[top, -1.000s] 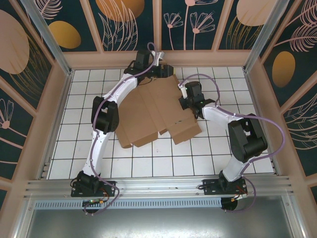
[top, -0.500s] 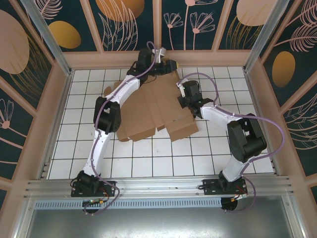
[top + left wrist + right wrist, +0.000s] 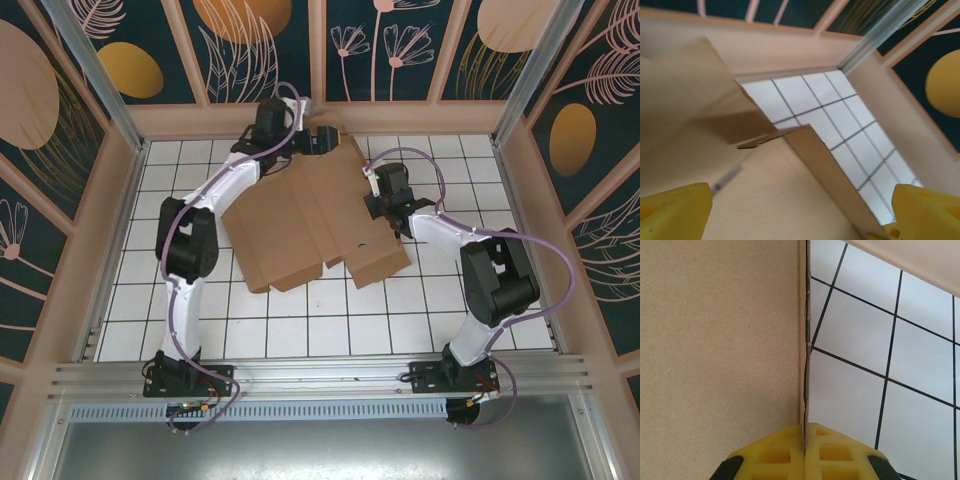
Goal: Fold the paper box
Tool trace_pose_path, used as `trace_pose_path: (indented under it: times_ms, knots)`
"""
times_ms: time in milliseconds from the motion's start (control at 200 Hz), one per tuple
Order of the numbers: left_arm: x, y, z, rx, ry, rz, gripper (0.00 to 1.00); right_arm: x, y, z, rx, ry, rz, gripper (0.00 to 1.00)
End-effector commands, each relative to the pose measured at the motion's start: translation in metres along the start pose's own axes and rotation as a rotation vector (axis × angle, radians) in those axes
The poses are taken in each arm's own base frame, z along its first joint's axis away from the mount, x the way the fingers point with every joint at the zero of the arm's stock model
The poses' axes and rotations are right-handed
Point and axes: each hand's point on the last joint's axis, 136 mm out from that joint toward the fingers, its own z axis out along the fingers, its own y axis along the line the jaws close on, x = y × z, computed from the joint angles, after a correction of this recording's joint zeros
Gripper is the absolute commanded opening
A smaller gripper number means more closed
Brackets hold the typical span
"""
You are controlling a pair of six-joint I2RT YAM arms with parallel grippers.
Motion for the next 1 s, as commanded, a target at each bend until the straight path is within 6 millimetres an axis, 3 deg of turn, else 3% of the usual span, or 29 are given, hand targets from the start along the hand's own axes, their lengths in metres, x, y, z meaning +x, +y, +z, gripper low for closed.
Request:
trace_pose_path:
  times_ms: [0,100,385,681,741,826,996]
  knots:
    - [0.001,0.029,-0.025,-0.177,0.027,0.135,0.94,-0.008,-0.002,-0.004,-0.002,-0.036,0.029,0.00]
    - [0.008,0.055,-0.031,-0.280,0.052,0.148,0.95,-0.011,-0.001,-0.005,-0.011,-0.041,0.034,0.00]
    - [0.037,0.100,-0.012,-0.425,0.218,0.114,0.96,-0.015,-0.005,-0.005,0.003,-0.044,0.038,0.00]
    - [0.098,0.079,-0.002,-0.239,0.382,-0.004,0.97,-0.017,-0.009,-0.001,0.024,-0.040,0.056,0.00]
    - [0.096,0.063,-0.003,-0.166,0.367,-0.022,0.97,-0.018,-0.008,0.000,0.025,-0.036,0.057,0.00]
    - [0.079,0.050,-0.011,-0.134,0.272,-0.008,0.98,-0.019,-0.010,0.000,0.036,-0.035,0.053,0.00]
    - [0.017,0.031,-0.055,-0.212,-0.013,0.042,0.99,-0.019,-0.027,-0.007,0.124,-0.048,0.030,0.00]
